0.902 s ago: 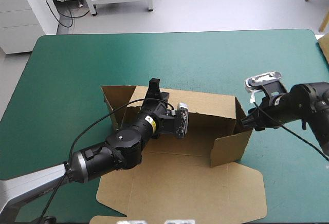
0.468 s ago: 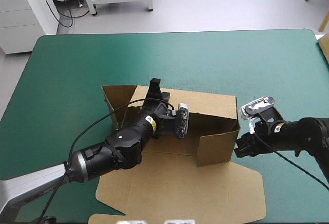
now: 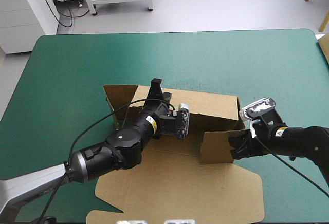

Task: Fold the box

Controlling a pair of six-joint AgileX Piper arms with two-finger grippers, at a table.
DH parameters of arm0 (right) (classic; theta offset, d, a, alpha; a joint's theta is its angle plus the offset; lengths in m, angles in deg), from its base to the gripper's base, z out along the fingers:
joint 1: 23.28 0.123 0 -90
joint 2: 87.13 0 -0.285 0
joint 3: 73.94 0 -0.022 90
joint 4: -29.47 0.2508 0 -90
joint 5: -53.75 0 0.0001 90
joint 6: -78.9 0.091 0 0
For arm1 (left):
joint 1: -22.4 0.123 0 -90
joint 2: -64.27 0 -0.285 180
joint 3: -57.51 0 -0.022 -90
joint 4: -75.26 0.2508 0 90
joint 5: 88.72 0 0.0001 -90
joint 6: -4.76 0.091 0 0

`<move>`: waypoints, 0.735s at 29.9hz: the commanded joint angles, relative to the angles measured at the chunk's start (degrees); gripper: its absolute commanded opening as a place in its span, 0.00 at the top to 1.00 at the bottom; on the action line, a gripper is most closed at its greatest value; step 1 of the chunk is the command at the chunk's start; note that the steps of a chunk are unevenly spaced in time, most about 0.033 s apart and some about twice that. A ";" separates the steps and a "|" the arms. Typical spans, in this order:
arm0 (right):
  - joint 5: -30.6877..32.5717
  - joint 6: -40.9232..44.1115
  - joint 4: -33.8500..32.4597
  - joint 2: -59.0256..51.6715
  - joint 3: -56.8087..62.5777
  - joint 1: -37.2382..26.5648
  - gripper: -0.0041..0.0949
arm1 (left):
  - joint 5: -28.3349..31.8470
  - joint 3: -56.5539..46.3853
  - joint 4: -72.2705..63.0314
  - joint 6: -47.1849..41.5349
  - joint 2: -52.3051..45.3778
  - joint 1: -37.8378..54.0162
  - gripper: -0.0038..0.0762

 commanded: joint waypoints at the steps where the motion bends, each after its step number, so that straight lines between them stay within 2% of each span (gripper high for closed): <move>1: -5.26 2.32 1.70 -0.76 -1.25 -0.02 0.52 | 2.56 1.20 0.58 -0.34 -1.79 -0.19 0.96; 4: -7.78 5.23 0.37 -0.76 -1.25 1.19 0.52 | 2.45 1.20 0.49 -0.34 -1.79 -0.19 0.96; 7: -8.78 9.31 -3.64 -0.76 -1.25 3.52 0.52 | 2.45 1.20 0.49 -0.34 -1.79 -0.19 0.96; 13: -13.92 19.80 -13.17 -0.76 0.02 12.18 0.54 | 2.20 1.20 0.33 -0.34 -1.79 -0.19 0.96; 16: -17.82 27.97 -19.32 -0.76 1.65 16.45 0.54 | 2.20 1.20 0.19 -0.84 -1.79 -0.19 0.96; 22: -20.51 43.12 -30.78 -0.66 3.24 20.56 0.54 | 2.40 1.20 0.11 -0.84 -1.79 -0.19 0.96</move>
